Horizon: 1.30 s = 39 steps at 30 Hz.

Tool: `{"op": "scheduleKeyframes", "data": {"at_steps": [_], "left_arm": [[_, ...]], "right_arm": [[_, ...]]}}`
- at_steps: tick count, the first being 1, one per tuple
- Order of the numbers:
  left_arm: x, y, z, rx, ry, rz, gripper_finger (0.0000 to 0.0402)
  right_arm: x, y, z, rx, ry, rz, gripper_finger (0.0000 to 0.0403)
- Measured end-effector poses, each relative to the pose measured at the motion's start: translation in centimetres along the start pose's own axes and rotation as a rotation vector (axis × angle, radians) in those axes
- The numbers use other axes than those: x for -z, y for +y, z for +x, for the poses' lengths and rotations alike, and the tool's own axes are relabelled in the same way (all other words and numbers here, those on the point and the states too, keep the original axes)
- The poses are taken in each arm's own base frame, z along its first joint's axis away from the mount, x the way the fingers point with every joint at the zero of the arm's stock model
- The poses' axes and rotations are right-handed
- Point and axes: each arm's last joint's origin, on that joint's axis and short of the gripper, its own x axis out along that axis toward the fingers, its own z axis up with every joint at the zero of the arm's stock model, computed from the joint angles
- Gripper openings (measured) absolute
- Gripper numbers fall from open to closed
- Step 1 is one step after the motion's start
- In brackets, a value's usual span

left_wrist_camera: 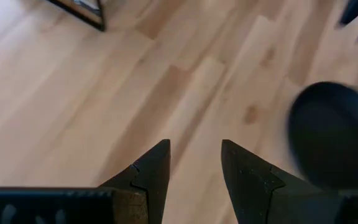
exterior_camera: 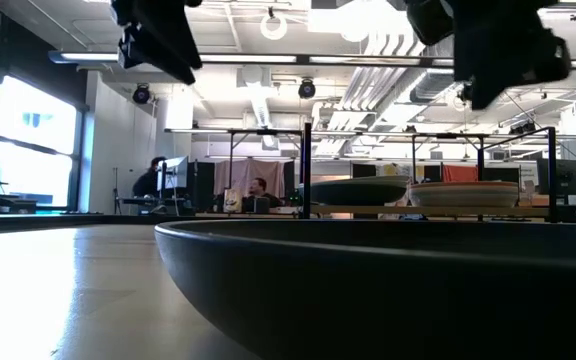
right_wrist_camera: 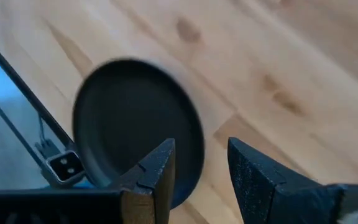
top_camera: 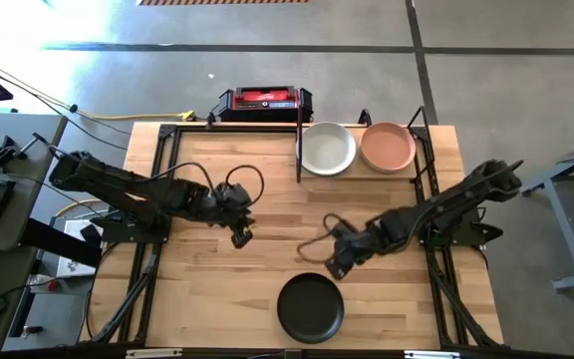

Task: Place and stack plates onto a shelf
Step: Stack the black plate on top of the light blue plate on the shelf

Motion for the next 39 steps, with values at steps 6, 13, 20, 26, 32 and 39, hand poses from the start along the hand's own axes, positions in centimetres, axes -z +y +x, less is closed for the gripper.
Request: {"op": "scheduleKeyframes", "data": {"at_steps": [6,13,20,26,32,39], "left_arm": [[0.7,-2.0,-0.7,0.093,-0.038,-0.058,0.0133],[1.4,-3.2,-1.3,0.143,-0.049,-0.035,0.0133],[2.0,-3.7,-1.6,0.151,-0.051,-0.04,0.0133],[2.0,-3.7,-1.6,0.148,-0.055,-0.038,0.0133],[1.9,-3.6,-1.6,0.117,-0.086,-0.002,0.0133],[1.7,-3.4,-1.5,0.095,-0.101,0.045,0.0133]], "right_arm": [[2.3,1.0,3.9,0.039,0.048,0.003,0.0126],[3.7,1.3,7.2,0.072,0.091,0.008,0.0126],[4.0,1.0,9.2,0.119,0.1,0.004,0.0126],[4.1,0.9,10.4,0.121,0.099,0.004,0.0126],[4.2,1.0,11.4,0.113,0.122,0.011,0.0115],[4.0,0.9,11.4,0.108,0.142,0.014,0.0015]]}}
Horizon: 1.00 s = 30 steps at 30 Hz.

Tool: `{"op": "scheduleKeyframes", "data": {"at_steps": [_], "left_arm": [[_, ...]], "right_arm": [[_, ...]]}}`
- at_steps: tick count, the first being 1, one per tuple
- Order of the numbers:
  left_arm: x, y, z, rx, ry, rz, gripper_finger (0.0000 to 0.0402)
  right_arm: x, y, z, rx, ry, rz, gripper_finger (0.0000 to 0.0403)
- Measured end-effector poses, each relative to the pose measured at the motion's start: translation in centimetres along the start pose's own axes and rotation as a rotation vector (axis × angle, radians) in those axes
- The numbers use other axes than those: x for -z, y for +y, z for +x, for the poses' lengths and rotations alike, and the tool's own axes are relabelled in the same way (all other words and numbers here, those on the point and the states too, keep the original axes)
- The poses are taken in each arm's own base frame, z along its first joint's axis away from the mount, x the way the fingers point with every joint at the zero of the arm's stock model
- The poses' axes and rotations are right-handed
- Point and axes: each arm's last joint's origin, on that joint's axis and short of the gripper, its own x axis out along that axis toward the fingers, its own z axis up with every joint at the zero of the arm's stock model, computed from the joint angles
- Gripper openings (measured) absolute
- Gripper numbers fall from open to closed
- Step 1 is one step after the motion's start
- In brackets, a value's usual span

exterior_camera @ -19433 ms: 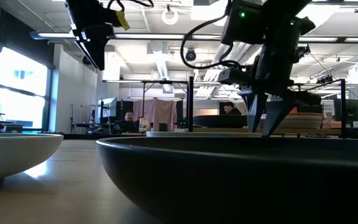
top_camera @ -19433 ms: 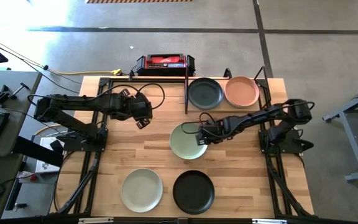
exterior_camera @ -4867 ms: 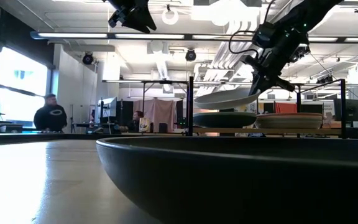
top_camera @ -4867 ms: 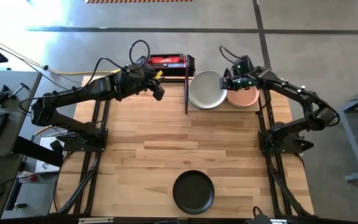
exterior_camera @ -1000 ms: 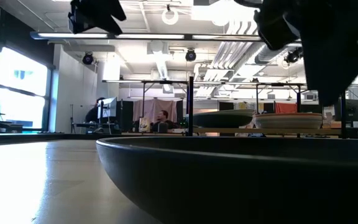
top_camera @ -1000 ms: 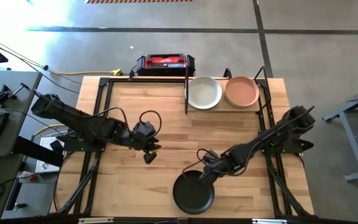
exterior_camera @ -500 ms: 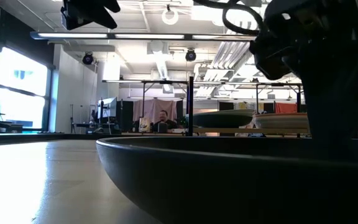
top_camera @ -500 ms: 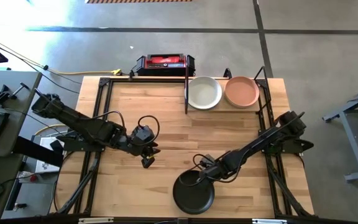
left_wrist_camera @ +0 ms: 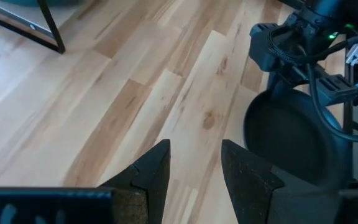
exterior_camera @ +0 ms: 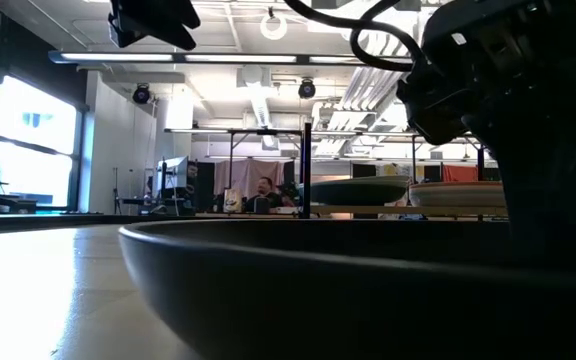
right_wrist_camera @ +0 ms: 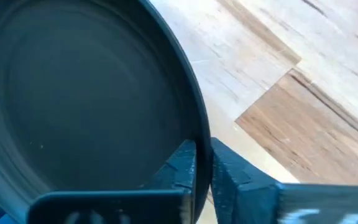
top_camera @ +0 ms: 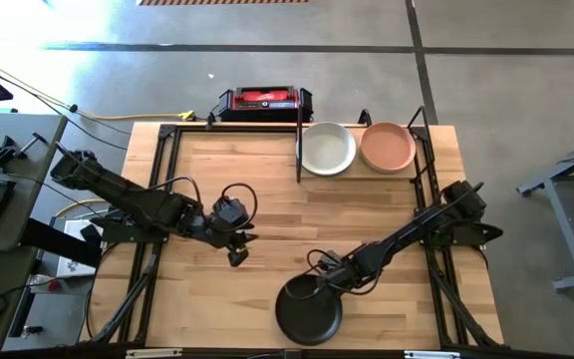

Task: Place and stack plates onto a shelf
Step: Stack the black plate on top of the light blue plate on the shelf

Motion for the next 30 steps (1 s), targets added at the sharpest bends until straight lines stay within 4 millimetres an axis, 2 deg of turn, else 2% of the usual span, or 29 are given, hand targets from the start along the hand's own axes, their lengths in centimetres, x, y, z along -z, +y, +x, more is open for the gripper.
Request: {"op": "scheduleKeyframes", "data": {"at_steps": [7,12,22,30], "left_arm": [[-0.8,1.0,0.5,-0.037,-0.01,0.031,0.0133],[-1.3,1.7,0.8,-0.062,-0.015,0.042,0.0133],[-2.4,3.5,1.4,-0.126,-0.021,0.063,0.0133],[-3.6,5.6,2.0,-0.195,-0.029,0.062,0.0133]], "right_arm": [[-0.8,-0.1,-0.3,-0.009,0.014,0.021,0.0004],[-2.1,-0.6,-1.8,-0.004,-0.004,0.01,0.0001],[-5.2,-1.9,-8.3,-0.081,-0.119,-0.018,0.0],[-7.0,-5.1,-14.4,-0.085,-0.2,0.005,0.0]]}}
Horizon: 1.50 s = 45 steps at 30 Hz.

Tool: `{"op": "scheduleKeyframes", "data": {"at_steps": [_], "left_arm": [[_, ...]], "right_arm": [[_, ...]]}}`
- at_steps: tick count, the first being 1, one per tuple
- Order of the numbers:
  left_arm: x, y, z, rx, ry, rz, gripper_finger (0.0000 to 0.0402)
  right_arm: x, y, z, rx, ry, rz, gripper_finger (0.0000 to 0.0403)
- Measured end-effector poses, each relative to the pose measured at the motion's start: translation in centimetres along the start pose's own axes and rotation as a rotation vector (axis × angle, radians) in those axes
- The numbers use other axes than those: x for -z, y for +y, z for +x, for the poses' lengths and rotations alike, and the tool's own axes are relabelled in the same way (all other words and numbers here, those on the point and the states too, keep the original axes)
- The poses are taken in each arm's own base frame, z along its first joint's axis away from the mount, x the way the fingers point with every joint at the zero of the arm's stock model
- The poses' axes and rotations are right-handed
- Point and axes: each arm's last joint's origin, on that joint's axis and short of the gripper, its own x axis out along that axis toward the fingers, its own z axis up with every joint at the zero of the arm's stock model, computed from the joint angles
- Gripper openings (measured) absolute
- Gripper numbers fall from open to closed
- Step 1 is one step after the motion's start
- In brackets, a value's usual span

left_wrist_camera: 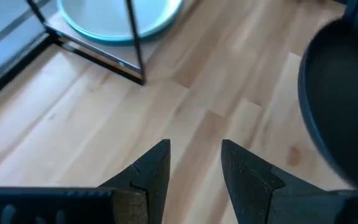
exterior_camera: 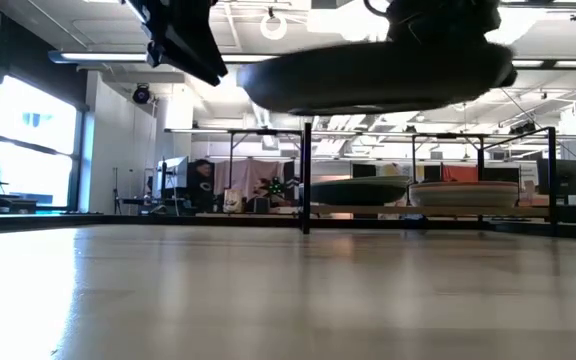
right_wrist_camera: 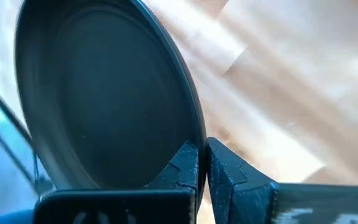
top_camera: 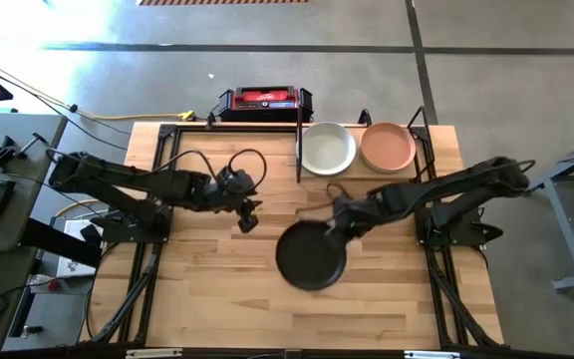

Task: Place and stack plates onto a shelf
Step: Stack the black plate on top of the light blue plate on the shelf

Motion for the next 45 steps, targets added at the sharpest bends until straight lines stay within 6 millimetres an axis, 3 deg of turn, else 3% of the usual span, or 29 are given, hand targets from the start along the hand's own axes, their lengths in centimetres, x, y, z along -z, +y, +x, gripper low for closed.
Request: {"op": "scheduleKeyframes", "data": {"at_steps": [14,24,33,45], "left_arm": [[-1.9,5.0,1.7,-0.156,-0.012,-0.11,0.0133],[-2.5,7.4,2.2,-0.224,-0.016,-0.182,0.0133],[-2.8,8.7,2.4,-0.263,-0.017,-0.22,0.0133],[-2.9,9.3,2.5,-0.28,-0.022,-0.262,0.0133]], "right_arm": [[-6.4,-8.8,-10.2,0.056,-0.395,0.06,0.0],[-9.3,-13.9,-14.3,0.15,-0.655,0.064,0.0],[-11.6,-17.3,-14.6,0.304,-0.695,0.121,0.0],[-16.0,-20.9,-9.1,0.292,-0.464,0.239,0.0]]}}
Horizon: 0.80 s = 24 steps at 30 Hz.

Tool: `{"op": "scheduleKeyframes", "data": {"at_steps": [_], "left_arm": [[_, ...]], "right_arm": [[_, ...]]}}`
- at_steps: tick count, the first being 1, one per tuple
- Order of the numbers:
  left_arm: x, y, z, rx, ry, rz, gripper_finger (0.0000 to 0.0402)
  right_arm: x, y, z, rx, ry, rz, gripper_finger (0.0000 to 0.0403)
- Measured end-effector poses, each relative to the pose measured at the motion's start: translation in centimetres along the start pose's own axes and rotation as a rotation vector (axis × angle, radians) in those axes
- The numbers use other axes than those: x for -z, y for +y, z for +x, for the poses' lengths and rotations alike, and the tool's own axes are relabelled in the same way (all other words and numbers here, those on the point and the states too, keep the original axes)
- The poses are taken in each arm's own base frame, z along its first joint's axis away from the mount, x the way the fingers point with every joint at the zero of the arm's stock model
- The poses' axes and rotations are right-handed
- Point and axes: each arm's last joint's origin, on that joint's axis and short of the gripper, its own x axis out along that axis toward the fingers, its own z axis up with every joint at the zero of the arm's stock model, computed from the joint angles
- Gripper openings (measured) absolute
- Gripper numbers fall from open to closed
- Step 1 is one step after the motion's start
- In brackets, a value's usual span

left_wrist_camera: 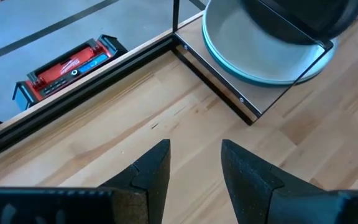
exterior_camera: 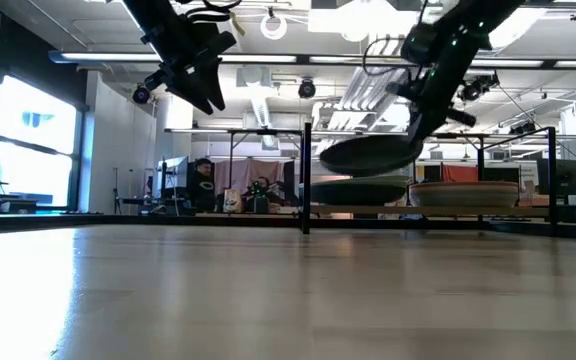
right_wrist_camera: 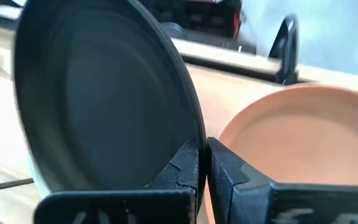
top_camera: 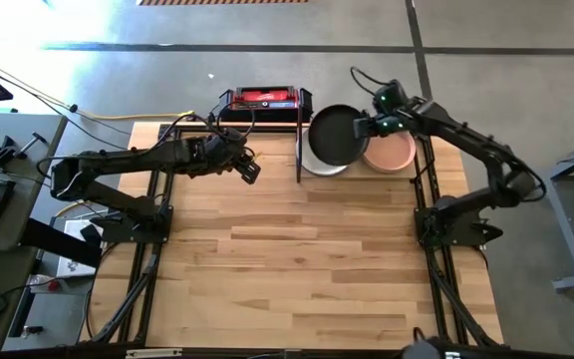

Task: Place and stack plates onto a shelf
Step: Stack the black plate on top of the light blue plate on the shelf

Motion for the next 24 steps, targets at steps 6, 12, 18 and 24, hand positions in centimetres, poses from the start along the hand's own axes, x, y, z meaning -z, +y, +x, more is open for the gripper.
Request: {"op": "scheduleKeyframes", "data": {"at_steps": [6,12,18,24], "left_arm": [[0.0,0.0,0.0,0.0,0.0,0.005,0.0133],[0.0,0.0,0.0,0.0,0.0,0.029,0.0133],[0.0,0.0,0.0,0.0,0.0,0.029,0.0133],[0.0,0.0,0.0,0.0,0.0,0.03,0.0133]], "right_arm": [[0.0,0.0,2.9,-0.029,0.104,0.066,0.0],[0.0,0.1,3.8,-0.048,0.141,0.122,0.0],[0.1,0.2,4.0,-0.048,0.148,0.144,0.0],[0.2,0.7,4.0,-0.063,0.142,0.127,0.0]]}}
